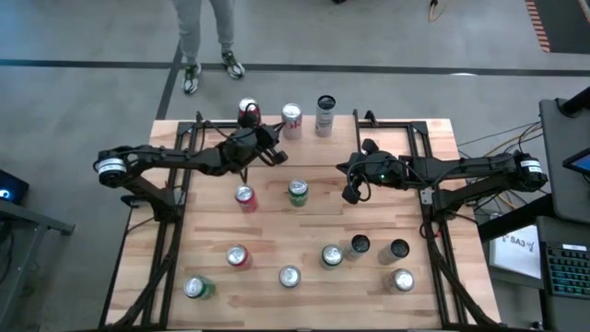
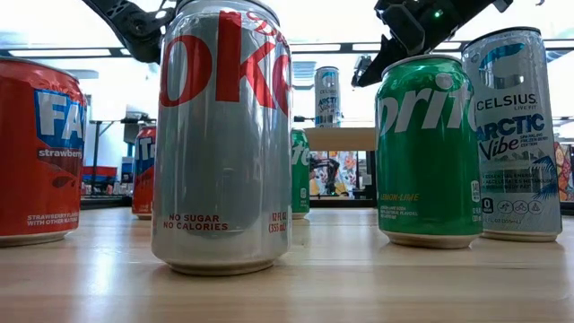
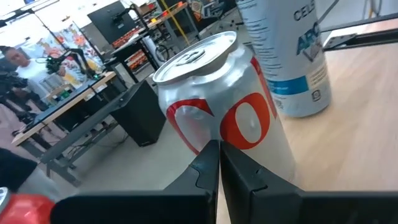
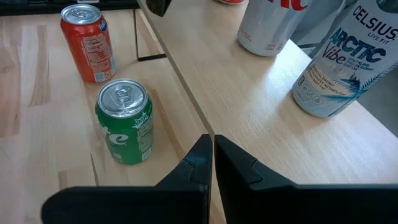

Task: Place canned beverage on shelf
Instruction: Put the silver soda can on the shelf

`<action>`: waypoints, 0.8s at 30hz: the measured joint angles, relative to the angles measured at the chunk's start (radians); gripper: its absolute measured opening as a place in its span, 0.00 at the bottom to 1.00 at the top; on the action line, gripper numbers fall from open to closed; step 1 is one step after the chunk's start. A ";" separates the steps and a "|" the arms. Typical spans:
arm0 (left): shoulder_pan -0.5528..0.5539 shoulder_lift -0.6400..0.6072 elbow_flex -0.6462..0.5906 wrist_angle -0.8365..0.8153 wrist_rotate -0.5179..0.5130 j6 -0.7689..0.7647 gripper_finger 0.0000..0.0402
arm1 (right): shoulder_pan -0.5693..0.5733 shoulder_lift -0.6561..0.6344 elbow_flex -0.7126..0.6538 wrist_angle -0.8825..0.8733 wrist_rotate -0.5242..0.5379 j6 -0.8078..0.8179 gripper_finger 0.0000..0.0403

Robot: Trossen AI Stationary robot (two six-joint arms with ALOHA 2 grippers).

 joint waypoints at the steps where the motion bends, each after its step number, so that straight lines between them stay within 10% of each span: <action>1: 0.001 0.001 0.000 0.002 0.017 0.000 0.00 | 0.000 0.000 0.000 0.000 0.000 0.000 0.02; 24: 0.004 0.004 0.000 -0.003 -0.067 -0.010 0.00 | 0.000 0.000 0.000 0.000 0.000 0.000 0.02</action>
